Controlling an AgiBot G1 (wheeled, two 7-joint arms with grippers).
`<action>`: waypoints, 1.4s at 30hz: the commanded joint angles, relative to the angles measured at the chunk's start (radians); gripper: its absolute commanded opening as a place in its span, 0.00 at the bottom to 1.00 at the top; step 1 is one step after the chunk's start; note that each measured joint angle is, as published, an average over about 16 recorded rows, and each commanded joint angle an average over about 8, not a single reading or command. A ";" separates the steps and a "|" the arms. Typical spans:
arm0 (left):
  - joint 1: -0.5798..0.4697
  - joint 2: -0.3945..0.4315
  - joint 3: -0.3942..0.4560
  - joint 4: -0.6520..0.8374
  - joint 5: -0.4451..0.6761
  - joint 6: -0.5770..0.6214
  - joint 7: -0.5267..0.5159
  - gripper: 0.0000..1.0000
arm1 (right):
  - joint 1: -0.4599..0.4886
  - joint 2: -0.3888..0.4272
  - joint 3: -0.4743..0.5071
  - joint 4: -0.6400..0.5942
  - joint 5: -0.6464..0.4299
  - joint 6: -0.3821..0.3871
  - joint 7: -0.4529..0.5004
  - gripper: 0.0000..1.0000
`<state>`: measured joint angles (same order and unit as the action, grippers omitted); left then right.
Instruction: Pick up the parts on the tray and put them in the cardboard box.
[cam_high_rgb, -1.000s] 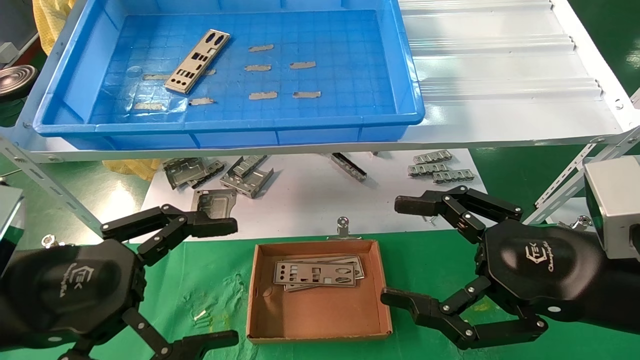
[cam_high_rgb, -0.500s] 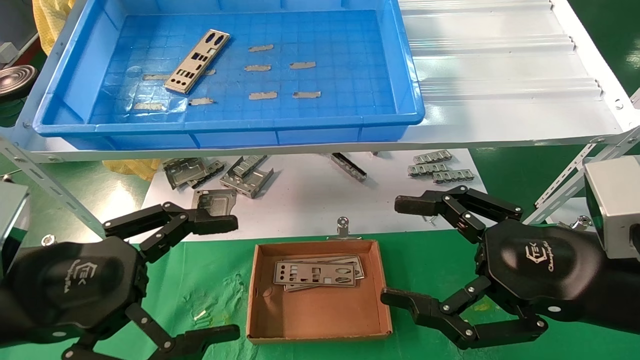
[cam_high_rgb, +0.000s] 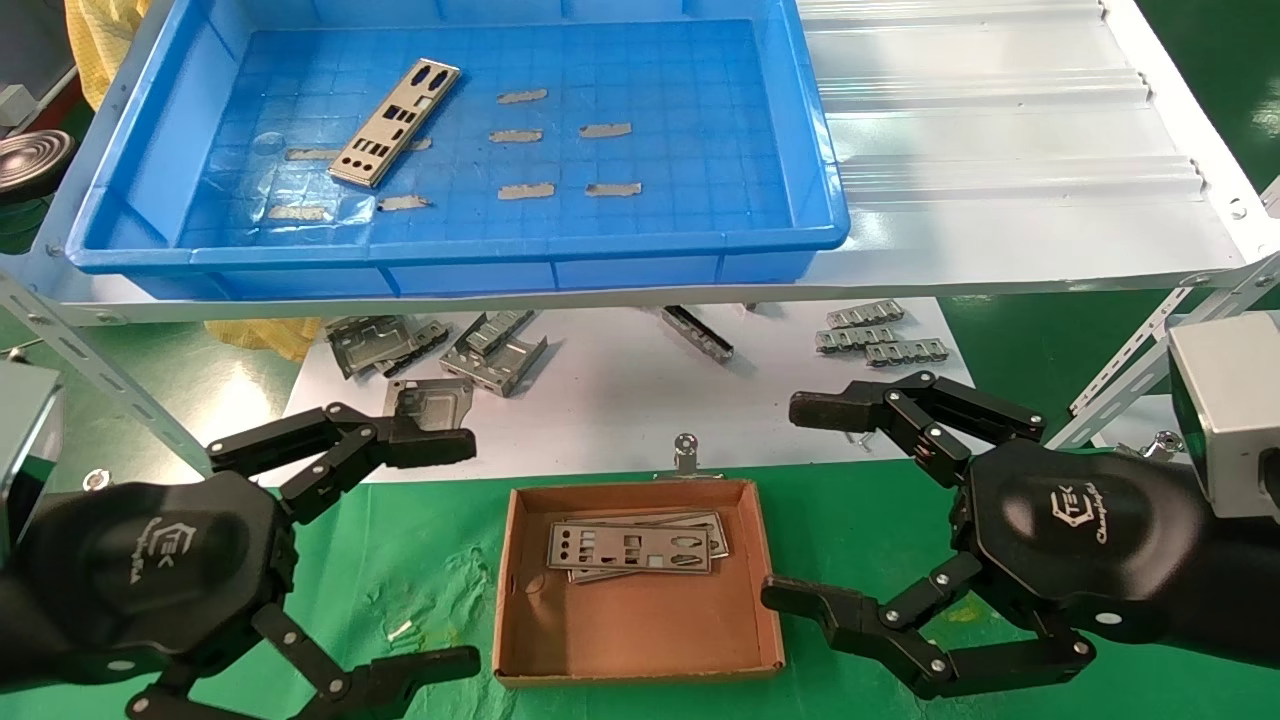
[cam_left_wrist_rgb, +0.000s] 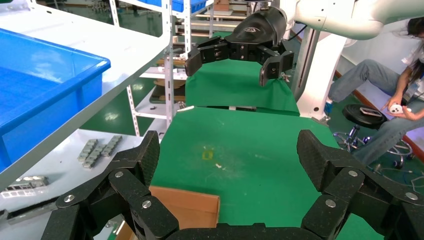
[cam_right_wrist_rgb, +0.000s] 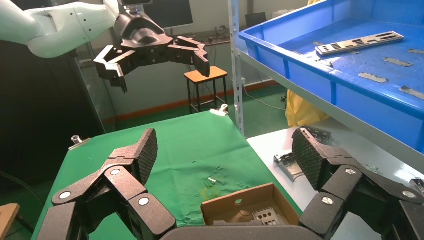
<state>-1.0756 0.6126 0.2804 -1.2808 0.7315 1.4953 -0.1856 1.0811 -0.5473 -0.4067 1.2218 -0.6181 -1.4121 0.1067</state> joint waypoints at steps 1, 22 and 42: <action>0.000 0.000 0.000 0.000 0.000 0.000 0.000 1.00 | 0.000 0.000 0.000 0.000 0.000 0.000 0.000 1.00; -0.001 0.001 0.001 0.002 0.001 0.000 0.001 1.00 | 0.000 0.000 0.000 0.000 0.000 0.000 0.000 1.00; -0.001 0.001 0.001 0.002 0.001 0.000 0.001 1.00 | 0.000 0.000 0.000 0.000 0.000 0.000 0.000 1.00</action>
<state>-1.0768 0.6139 0.2815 -1.2787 0.7325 1.4953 -0.1848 1.0811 -0.5473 -0.4067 1.2218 -0.6181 -1.4121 0.1067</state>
